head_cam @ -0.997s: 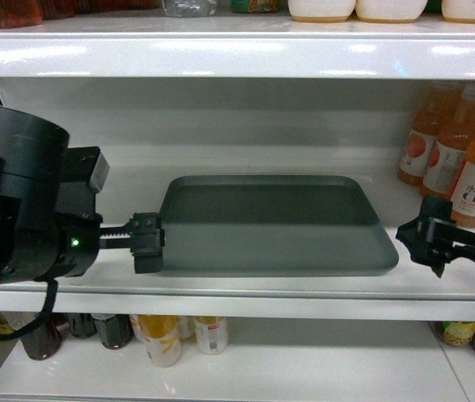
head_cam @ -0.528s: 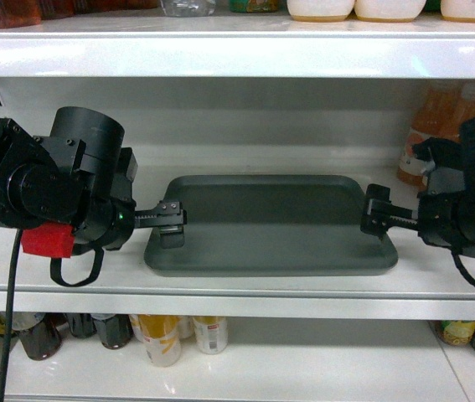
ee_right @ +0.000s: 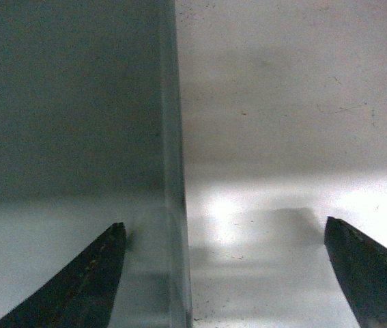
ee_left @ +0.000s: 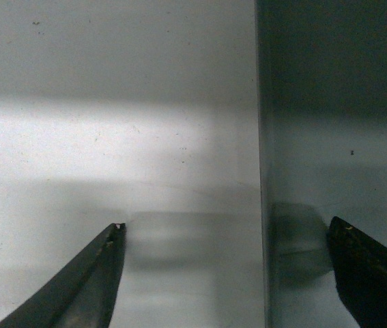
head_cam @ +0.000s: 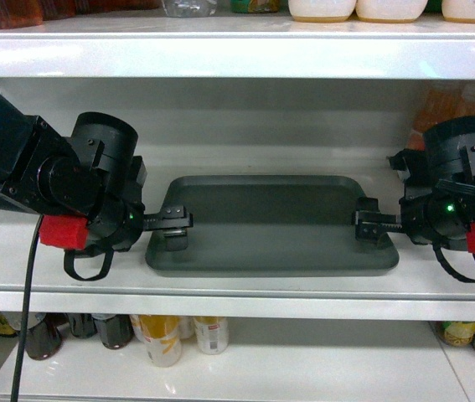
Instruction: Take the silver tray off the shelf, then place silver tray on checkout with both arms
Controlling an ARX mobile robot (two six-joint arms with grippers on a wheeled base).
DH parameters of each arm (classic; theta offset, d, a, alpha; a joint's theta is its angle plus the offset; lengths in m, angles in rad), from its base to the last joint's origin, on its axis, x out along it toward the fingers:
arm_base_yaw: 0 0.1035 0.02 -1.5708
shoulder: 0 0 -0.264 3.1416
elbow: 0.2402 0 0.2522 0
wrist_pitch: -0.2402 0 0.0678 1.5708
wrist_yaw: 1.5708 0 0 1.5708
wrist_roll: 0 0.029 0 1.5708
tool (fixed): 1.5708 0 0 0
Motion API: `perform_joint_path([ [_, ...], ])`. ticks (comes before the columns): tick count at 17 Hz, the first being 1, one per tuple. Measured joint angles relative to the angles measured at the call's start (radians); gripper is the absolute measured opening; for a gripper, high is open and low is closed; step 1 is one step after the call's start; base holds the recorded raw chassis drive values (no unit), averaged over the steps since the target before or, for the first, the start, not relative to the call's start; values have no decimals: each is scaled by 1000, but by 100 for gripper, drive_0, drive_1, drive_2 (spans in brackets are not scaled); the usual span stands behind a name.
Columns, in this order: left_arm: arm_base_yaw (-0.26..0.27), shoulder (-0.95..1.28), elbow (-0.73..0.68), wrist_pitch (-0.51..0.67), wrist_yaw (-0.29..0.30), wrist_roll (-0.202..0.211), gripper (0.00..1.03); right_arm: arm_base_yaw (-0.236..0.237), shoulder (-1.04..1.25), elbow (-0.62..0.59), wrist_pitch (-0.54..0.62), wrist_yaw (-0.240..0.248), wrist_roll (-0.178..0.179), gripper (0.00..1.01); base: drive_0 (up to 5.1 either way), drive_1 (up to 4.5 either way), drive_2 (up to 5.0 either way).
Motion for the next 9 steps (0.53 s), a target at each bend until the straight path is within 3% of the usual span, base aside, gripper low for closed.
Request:
perform_joint_path([
  [6,-1,-4,-19,-1,20,-50,39,0,-5,-45,57,1,-20,38,0,0,0],
  [9,-3,-33,-76,37,61,-76,5,5,-27,-67,36,-29,-3,3,0,0,0],
])
